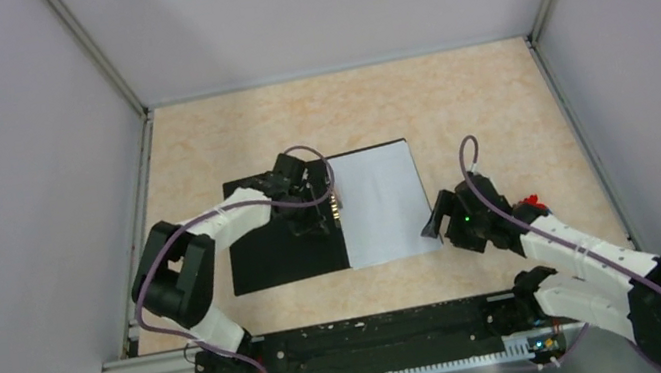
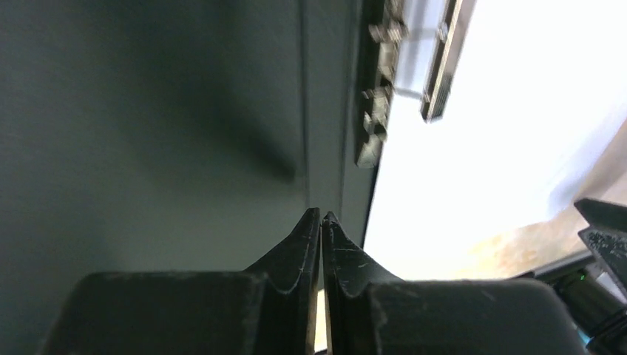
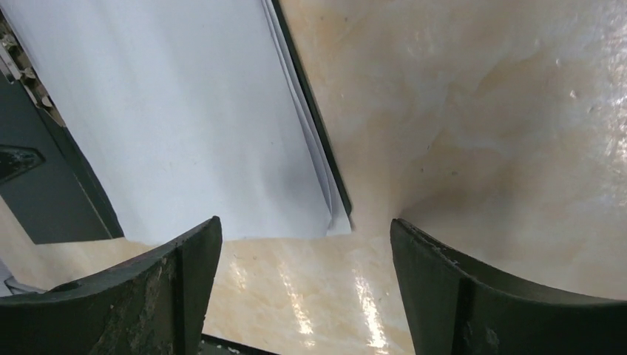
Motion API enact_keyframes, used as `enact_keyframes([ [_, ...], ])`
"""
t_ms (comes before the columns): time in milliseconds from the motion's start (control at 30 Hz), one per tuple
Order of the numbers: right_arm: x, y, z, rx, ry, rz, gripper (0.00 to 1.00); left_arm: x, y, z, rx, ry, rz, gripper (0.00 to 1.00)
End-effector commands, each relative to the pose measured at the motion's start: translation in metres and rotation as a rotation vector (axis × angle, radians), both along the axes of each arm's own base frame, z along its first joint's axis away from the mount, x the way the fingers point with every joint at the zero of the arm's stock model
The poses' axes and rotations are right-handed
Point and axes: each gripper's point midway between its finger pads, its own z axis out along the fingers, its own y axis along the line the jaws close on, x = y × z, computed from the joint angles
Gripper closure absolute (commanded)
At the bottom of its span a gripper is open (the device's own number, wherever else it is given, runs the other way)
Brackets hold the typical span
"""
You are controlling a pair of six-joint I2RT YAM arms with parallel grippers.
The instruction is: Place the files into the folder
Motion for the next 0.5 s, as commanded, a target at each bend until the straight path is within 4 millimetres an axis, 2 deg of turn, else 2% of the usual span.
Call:
enact_keyframes([
  [0,-0.018,0.006,0.000,0.050,0.046,-0.012,0.19,-0.015,-0.034,0.014,-0.106,-0.032,-0.031,0.92],
  [233,-0.023,0.009,-0.011,0.039,0.060,-0.005,0.33,-0.040,-0.058,-0.001,-0.099,0.008,-0.084,0.96],
  [467,-0.011,0.006,-0.013,-0.048,0.019,0.020,0.40,-0.047,-0.056,-0.012,-0.067,0.025,-0.083,0.99],
])
